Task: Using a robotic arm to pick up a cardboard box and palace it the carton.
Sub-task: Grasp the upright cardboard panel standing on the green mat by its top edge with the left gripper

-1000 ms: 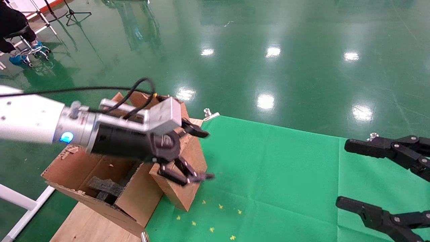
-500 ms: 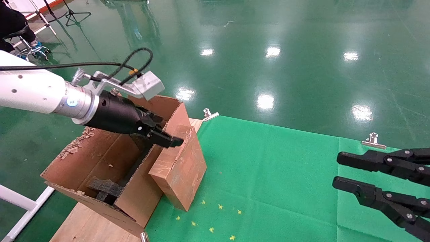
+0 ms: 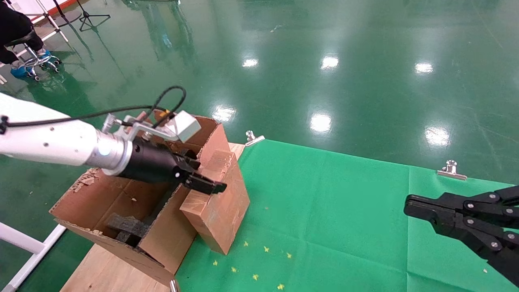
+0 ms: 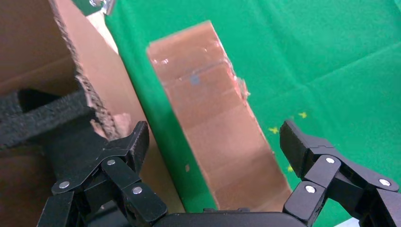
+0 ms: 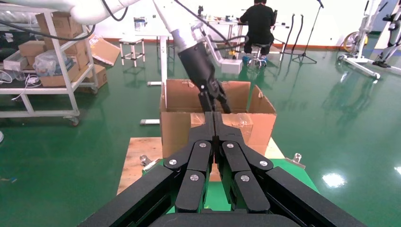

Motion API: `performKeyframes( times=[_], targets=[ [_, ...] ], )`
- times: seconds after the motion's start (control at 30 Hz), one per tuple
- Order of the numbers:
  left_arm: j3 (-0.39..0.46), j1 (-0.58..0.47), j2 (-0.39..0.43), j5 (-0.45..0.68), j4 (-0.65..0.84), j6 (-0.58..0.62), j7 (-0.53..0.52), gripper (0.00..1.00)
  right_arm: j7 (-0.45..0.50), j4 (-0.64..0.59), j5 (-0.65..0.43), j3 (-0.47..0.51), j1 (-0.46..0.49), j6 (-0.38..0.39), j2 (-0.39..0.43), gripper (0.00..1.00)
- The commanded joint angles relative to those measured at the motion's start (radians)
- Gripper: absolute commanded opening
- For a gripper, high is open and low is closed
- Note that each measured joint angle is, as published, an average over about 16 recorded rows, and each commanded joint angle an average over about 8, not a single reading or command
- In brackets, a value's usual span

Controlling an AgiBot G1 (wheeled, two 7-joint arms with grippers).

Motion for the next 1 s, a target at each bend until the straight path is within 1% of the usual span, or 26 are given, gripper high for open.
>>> performKeyframes(
  times=[0.03, 0.07, 0.1, 0.23, 0.27, 0.3, 0.33, 0.37, 0.5, 0.53, 0.57, 1.0],
  targets=[
    [0.004, 0.019, 0.002, 0.004, 0.000, -0.015, -0.002, 1.00, 0.000, 0.000, 0.000, 0.000, 0.000, 0.000, 0.000, 0.00],
    [0.004, 0.025, 0.002, 0.003, 0.001, -0.019, -0.001, 1.00, 0.000, 0.000, 0.000, 0.000, 0.000, 0.000, 0.000, 0.04],
    [0.004, 0.029, 0.003, 0.001, 0.002, -0.021, 0.000, 1.00, 0.000, 0.000, 0.000, 0.000, 0.000, 0.000, 0.000, 0.13],
    [0.005, 0.043, 0.002, -0.004, 0.004, -0.032, 0.002, 1.00, 0.000, 0.000, 0.000, 0.000, 0.000, 0.000, 0.000, 0.63],
    [0.005, 0.045, 0.001, -0.004, 0.004, -0.033, 0.003, 0.96, 0.000, 0.000, 0.000, 0.000, 0.000, 0.000, 0.000, 0.76],
    [0.005, 0.047, 0.001, -0.005, 0.004, -0.034, 0.003, 0.88, 0.000, 0.000, 0.000, 0.000, 0.000, 0.000, 0.000, 0.88],
    [0.005, 0.048, 0.001, -0.005, 0.005, -0.036, 0.003, 0.76, 0.000, 0.000, 0.000, 0.000, 0.000, 0.000, 0.000, 0.97],
    [0.005, 0.050, 0.001, -0.005, 0.005, -0.037, 0.003, 0.63, 0.000, 0.000, 0.000, 0.000, 0.000, 0.000, 0.000, 1.00],
    [0.004, 0.049, 0.000, -0.006, 0.005, -0.037, 0.003, 0.13, 0.000, 0.000, 0.000, 0.000, 0.000, 0.000, 0.000, 1.00],
    [0.004, 0.049, 0.000, -0.006, 0.005, -0.037, 0.003, 0.05, 0.000, 0.000, 0.000, 0.000, 0.000, 0.000, 0.000, 1.00],
    [0.004, 0.048, 0.000, -0.006, 0.005, -0.037, 0.003, 0.00, 0.000, 0.000, 0.000, 0.000, 0.000, 0.000, 0.000, 1.00],
    [0.003, 0.043, 0.001, -0.006, 0.005, -0.032, 0.003, 0.00, 0.000, 0.000, 0.000, 0.000, 0.000, 0.000, 0.000, 1.00]
  ],
)
